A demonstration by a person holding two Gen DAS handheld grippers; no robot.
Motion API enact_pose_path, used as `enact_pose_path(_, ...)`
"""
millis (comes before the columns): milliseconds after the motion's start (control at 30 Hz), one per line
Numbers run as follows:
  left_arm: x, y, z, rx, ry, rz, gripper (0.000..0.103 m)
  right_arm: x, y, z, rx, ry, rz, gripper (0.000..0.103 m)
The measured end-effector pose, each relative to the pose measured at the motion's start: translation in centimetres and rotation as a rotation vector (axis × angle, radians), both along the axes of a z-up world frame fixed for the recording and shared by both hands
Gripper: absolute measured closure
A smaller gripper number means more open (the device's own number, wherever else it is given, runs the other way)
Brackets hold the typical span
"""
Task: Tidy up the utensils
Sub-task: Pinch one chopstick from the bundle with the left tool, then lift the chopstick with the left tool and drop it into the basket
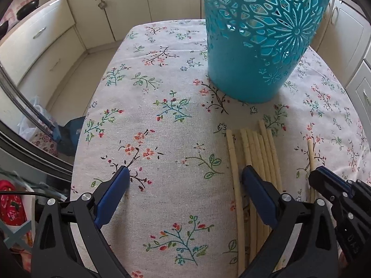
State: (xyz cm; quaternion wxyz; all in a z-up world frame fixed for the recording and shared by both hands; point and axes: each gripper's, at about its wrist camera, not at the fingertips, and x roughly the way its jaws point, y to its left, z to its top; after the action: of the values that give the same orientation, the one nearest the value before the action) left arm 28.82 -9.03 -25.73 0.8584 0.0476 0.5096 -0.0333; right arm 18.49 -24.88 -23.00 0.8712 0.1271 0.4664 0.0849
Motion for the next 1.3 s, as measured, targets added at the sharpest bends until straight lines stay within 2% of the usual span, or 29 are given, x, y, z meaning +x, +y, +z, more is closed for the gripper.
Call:
enact_pose_path(67, 0.0, 0.1, 0.0, -0.016, -0.006, -0.005, 0.016, 0.0, 0.0, 0.0, -0.003, -0.003, 0.0, 0.094)
enact_pose_path(133, -0.3, -0.2, 0.2, -0.023, -0.025, -0.031, 0.027, 0.0, 0.0, 0.0, -0.006, -0.006, 0.001, 0.094)
enact_pose_path(200, -0.6, -0.6, 0.3, -0.029, -0.039, -0.054, 0.044, 0.0, 0.0, 0.0, -0.006, -0.009, 0.002, 0.094)
enact_pose_path(233, -0.9, -0.8, 0.4, -0.034, -0.049, -0.068, 0.049, 0.0, 0.0, 0.0, -0.006, -0.011, 0.002, 0.094)
enact_pose_path(300, -1.2, -0.9, 0.5, -0.04, -0.063, -0.077, 0.067, 0.0, 0.0, -0.1, -0.007, -0.015, 0.001, 0.094)
enact_pose_path(333, -1.3, -0.8, 0.5, -0.044, -0.067, -0.08, 0.071, 0.1, 0.0, -0.1, -0.008, -0.017, 0.002, 0.094)
enact_pose_path(400, -1.4, -0.7, 0.7, -0.056, -0.06, -0.085, 0.089, 0.1, 0.1, -0.1, -0.013, -0.022, 0.003, 0.094)
enact_pose_path(467, -1.5, -0.4, 0.8, -0.076, -0.041, -0.096, 0.096, 0.0, 0.2, -0.1, -0.018, -0.025, 0.003, 0.094)
enact_pose_path(600, -1.7, 0.4, 1.3, -0.125, 0.008, -0.108, 0.098, 0.0, 0.2, -0.1, -0.027, -0.032, 0.004, 0.094)
enact_pose_path(733, -2.1, 2.3, 3.7, -0.216, -0.002, -0.11, 0.098, -0.1, 0.2, -0.1, -0.016, -0.031, -0.002, 0.094)
enact_pose_path(833, -2.2, 4.0, 7.9, -0.328, -0.074, -0.11, 0.098, -0.1, 0.1, -0.1, -0.008, -0.028, -0.009, 0.094)
enact_pose_path(933, -1.9, 4.9, 13.5, -0.451, -0.199, -0.126, 0.098, -0.1, 0.0, -0.1, -0.003, -0.027, -0.011, 0.094)
enact_pose_path(1033, -0.7, 4.1, 17.9, -0.511, -0.323, -0.153, 0.098, -0.1, -0.2, -0.1, 0.008, -0.024, -0.015, 0.094)
enact_pose_path(1133, 0.8, 3.1, 21.4, -0.543, -0.43, -0.154, 0.098, 0.0, -0.2, -0.1, 0.01, -0.026, -0.014, 0.094)
enact_pose_path(1300, 4.6, 1.1, 23.8, -0.489, -0.595, -0.074, 0.098, 0.1, -0.3, -0.1, 0.016, -0.029, -0.011, 0.094)
